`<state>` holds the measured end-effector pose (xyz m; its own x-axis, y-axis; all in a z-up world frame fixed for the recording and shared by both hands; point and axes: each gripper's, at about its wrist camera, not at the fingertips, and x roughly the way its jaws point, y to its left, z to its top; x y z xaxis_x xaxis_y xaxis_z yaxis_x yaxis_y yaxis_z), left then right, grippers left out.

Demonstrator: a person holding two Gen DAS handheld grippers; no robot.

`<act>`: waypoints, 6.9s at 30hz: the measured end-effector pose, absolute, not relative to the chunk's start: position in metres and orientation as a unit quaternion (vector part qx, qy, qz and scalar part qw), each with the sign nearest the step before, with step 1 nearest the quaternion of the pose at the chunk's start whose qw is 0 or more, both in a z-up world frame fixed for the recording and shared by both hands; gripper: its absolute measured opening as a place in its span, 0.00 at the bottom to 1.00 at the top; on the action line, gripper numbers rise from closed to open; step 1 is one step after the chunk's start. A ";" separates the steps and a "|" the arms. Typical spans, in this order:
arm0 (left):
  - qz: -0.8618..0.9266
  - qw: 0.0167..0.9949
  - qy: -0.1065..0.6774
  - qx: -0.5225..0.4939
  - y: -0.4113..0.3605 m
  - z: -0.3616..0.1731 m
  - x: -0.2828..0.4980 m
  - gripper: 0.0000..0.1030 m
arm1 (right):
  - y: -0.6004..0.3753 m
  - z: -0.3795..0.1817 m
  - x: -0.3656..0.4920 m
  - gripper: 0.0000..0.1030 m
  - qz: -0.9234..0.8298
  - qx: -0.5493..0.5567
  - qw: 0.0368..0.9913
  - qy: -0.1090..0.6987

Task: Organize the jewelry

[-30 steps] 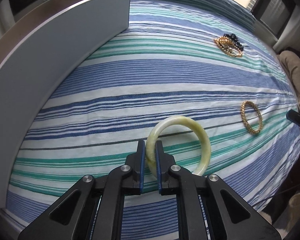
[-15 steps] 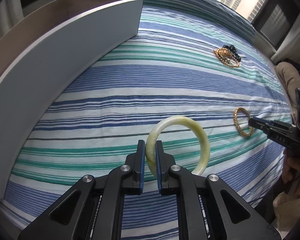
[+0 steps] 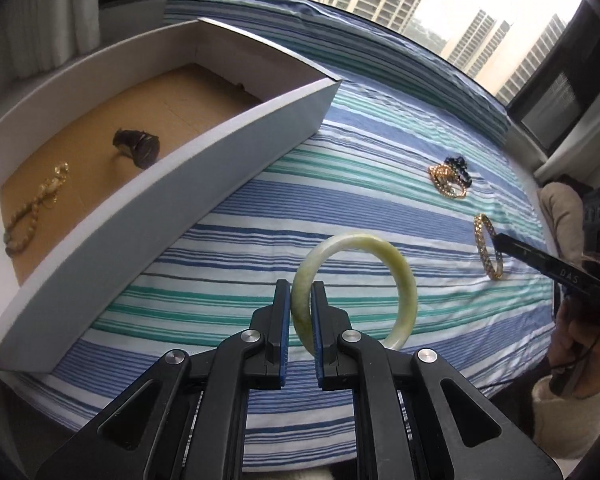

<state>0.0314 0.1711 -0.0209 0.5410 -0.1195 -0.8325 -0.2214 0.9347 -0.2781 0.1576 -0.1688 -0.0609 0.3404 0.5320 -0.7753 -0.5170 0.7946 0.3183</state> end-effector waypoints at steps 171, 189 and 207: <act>-0.192 0.837 0.508 0.068 -0.105 -0.095 0.317 0.48 | -0.317 -0.112 0.054 1.00 0.154 0.025 0.886 0.437; -0.197 0.846 0.494 -0.025 -0.086 -0.058 0.327 0.01 | -0.325 -0.127 0.057 1.00 0.151 0.045 0.879 0.449; -0.171 0.830 0.525 -0.079 0.039 -0.020 0.147 0.01 | -0.294 -0.113 0.049 1.00 0.174 0.021 0.881 0.439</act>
<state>0.1471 0.0391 -0.0201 0.3899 -0.3659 -0.8451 0.2006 0.9294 -0.3099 0.0492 -0.2935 -0.1131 0.5541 0.3245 -0.7666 -0.2878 0.9388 0.1894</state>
